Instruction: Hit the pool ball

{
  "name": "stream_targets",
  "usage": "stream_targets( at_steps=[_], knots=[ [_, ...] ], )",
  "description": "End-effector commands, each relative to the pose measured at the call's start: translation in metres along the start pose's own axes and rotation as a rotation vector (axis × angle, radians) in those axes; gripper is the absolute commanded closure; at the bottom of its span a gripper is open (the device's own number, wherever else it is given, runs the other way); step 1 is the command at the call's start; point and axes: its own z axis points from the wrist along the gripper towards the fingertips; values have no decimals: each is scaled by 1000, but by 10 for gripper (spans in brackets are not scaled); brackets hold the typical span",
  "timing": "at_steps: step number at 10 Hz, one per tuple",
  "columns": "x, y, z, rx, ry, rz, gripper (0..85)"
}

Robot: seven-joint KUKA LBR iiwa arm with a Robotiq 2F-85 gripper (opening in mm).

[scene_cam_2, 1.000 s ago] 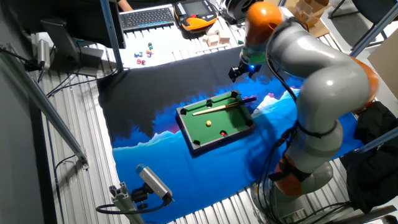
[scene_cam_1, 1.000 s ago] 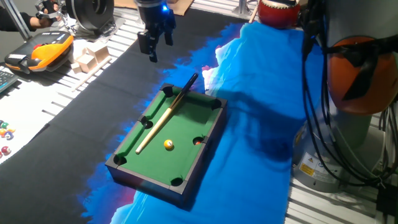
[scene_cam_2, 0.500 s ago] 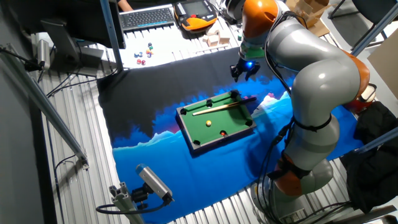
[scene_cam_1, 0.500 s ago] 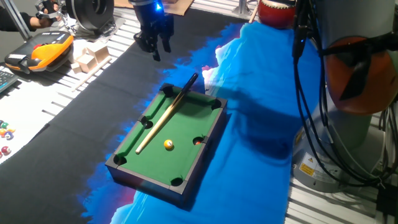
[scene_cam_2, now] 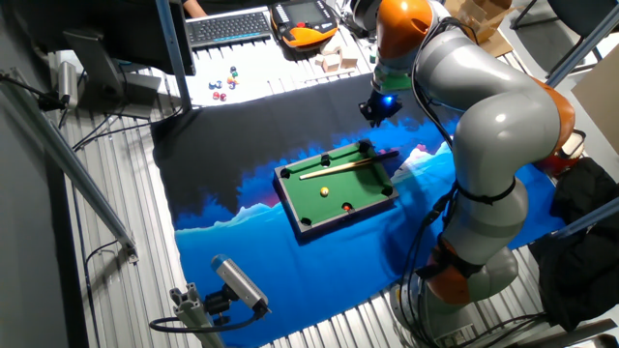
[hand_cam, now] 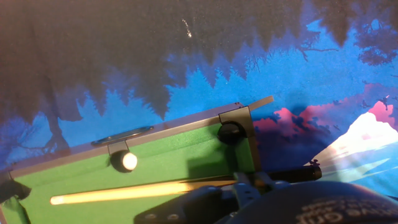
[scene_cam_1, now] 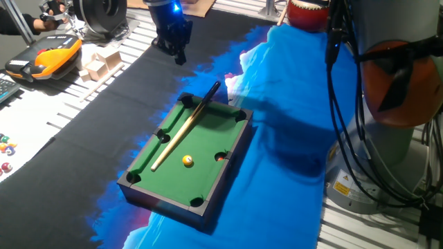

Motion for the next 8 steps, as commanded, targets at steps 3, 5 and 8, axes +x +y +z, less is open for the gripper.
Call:
stream_targets(
  at_steps=[3, 5, 8],
  knots=[
    [0, 0, 0, 0, 0, 0, 850],
    [0, 0, 0, -1, -5, 11, 850],
    [0, 0, 0, -2, -8, 20, 850]
  ],
)
